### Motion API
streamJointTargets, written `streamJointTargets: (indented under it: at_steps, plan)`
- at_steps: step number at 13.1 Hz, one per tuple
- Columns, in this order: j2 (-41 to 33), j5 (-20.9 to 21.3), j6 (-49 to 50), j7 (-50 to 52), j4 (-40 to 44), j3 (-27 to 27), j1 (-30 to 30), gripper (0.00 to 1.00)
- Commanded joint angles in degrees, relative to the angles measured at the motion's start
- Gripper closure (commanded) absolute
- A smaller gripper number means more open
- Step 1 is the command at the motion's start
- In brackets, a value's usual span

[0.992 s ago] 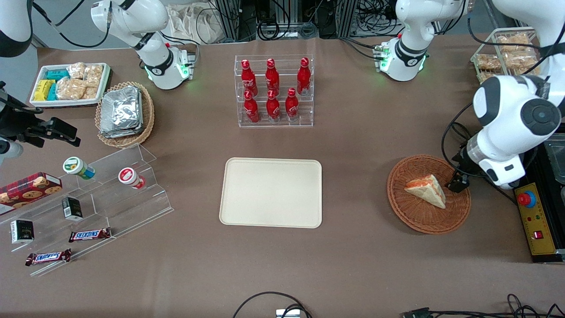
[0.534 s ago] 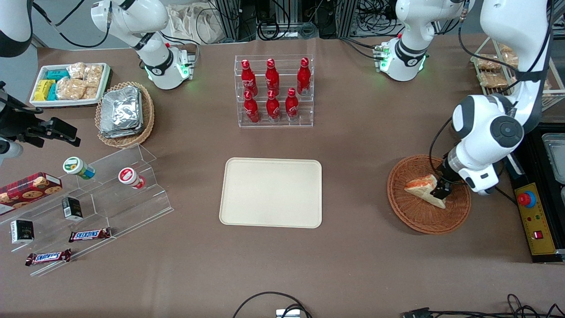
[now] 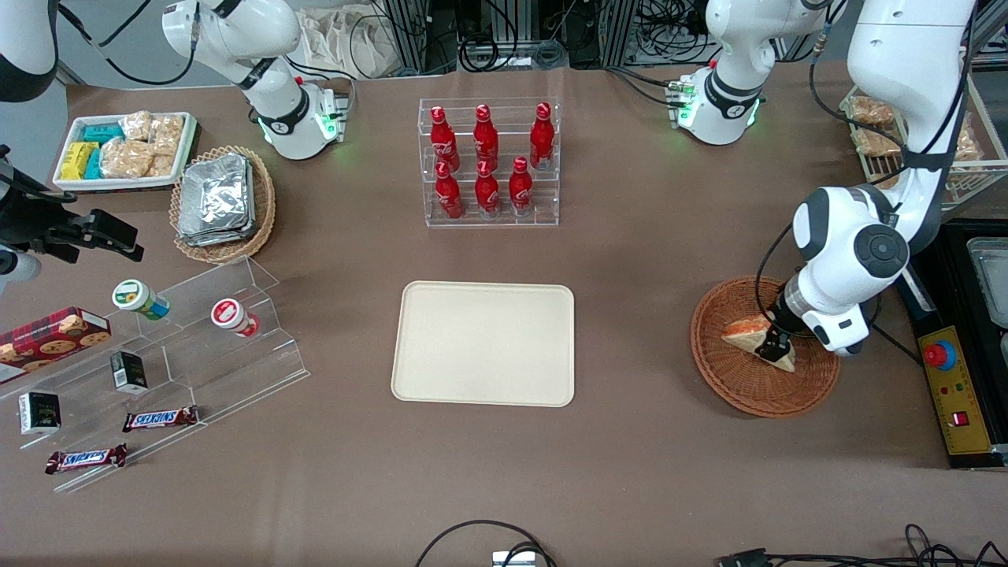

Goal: Place sandwich from basket to tray
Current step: 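Lower the open left gripper and close it on the sandwich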

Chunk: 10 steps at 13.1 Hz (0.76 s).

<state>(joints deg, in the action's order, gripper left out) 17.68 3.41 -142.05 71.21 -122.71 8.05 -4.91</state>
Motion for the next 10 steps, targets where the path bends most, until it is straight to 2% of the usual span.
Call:
streamJointTargets:
  at_steps: [1,3,7,10]
  plan:
    - [-0.2,0.9,-0.9,1.0,-0.5,0.1,0.2,0.56]
    - [-0.3,0.9,-0.8,0.8,-0.6,0.1,0.2,1.0]
    - [-2.4,0.9,2.6,-0.3,0.4,0.3,0.2,1.0]
    - [-6.2,0.5,16.4,-1.0,7.7,0.7,0.2,1.0]
